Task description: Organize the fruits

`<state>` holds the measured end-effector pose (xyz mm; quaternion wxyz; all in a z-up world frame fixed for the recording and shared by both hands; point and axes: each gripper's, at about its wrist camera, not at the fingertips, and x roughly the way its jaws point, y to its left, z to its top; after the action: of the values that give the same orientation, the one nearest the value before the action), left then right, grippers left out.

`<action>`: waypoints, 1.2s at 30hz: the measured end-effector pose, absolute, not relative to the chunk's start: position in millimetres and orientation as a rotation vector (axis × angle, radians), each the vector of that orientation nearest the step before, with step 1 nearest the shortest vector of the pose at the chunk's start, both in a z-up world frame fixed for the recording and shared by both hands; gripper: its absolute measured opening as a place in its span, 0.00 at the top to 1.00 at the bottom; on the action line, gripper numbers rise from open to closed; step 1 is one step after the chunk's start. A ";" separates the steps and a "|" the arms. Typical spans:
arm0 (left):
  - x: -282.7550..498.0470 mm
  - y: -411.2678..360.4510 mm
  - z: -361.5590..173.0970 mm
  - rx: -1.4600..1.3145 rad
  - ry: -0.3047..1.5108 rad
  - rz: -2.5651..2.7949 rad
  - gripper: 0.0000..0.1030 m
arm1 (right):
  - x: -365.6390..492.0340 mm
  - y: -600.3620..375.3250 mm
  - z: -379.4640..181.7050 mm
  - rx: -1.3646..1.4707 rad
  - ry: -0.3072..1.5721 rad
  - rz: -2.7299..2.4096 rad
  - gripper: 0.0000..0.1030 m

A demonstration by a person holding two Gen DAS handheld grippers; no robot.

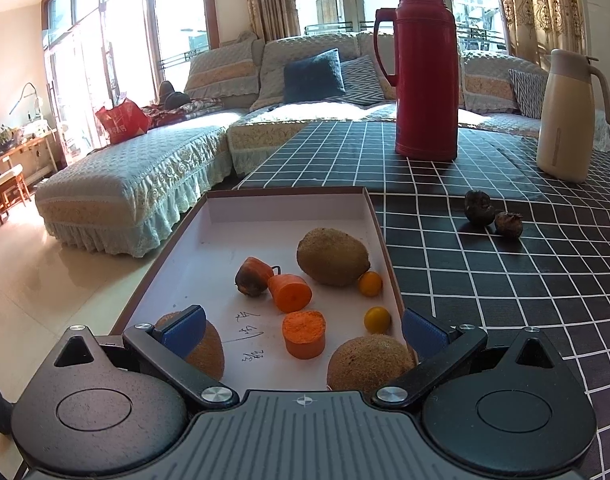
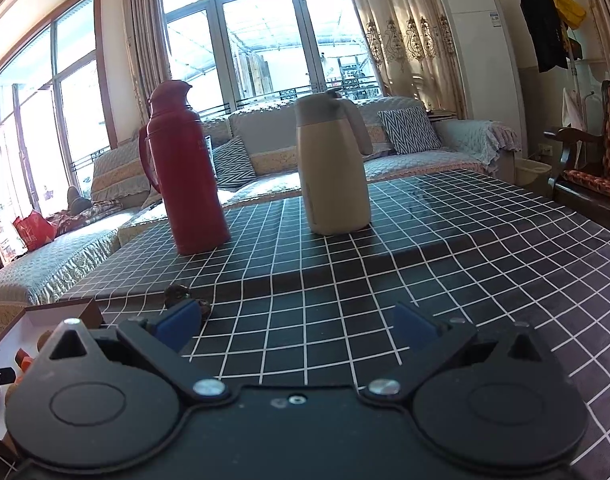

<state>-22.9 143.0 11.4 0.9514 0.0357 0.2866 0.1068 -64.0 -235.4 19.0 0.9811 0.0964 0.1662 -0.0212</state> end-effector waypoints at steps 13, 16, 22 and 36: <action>-24.1 149.0 10.5 0.071 0.584 0.225 0.00 | -62.9 -233.4 17.5 0.190 0.332 -0.044 0.00; -24.1 148.8 10.7 0.068 0.582 0.225 0.00 | -63.5 -232.6 17.2 0.183 0.330 -0.045 0.00; -24.2 148.9 10.3 0.071 0.583 0.224 0.00 | -62.2 -234.5 17.4 0.191 0.334 -0.051 0.00; -23.8 151.4 10.6 0.068 0.579 0.230 0.00 | -60.9 -234.2 15.5 0.188 0.329 -0.054 0.00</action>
<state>-23.8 151.4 10.6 0.9512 0.0336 0.2850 0.1133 -60.9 -234.2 15.5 0.9817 0.0933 0.1636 -0.0268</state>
